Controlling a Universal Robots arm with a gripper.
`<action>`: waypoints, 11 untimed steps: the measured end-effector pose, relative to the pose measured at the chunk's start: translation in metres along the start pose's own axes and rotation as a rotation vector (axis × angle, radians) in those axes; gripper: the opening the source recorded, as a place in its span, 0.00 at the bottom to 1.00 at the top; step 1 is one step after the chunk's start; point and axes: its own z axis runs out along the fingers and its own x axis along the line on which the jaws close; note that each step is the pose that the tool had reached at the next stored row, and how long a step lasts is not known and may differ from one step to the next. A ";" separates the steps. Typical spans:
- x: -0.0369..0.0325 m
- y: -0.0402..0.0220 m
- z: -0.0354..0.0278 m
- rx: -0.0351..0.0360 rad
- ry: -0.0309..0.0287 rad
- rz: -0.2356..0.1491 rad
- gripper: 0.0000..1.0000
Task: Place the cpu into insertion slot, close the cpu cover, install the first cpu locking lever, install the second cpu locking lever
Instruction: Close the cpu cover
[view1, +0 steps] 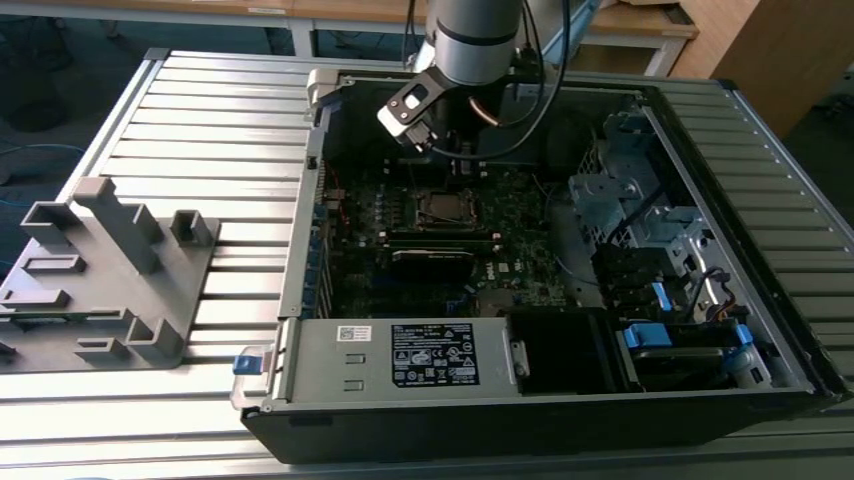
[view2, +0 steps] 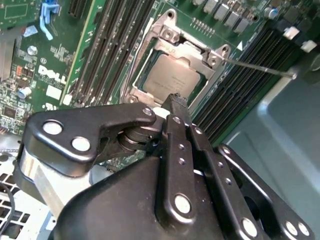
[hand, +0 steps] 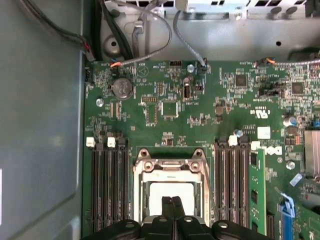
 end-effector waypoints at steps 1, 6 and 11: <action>0.0000 -0.0008 0.0006 -0.0001 0.0001 0.001 0.11; -0.0001 -0.0032 0.0014 -0.0001 -0.0001 0.003 0.11; -0.0002 -0.0065 0.0025 0.0000 -0.0002 0.004 0.11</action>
